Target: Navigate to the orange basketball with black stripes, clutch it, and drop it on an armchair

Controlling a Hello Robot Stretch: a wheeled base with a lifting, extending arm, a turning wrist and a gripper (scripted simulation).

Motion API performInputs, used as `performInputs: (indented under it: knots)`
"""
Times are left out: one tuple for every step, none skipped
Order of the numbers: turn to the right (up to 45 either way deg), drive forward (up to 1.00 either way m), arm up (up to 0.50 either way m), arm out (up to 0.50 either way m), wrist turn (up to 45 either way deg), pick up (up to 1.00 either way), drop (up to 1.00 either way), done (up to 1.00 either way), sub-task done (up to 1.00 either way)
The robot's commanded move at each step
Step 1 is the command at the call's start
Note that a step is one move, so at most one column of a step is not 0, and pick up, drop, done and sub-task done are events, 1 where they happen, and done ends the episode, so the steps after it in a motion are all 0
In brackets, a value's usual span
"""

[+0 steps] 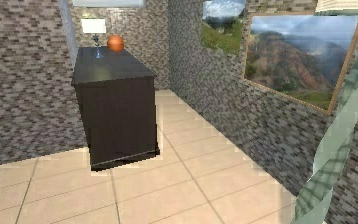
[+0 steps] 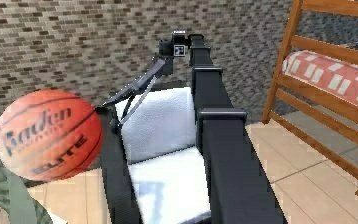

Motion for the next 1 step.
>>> performInputs:
  knots:
    - [0.0,0.00,0.00,0.00,45.0,0.00,0.00,0.00,0.00]
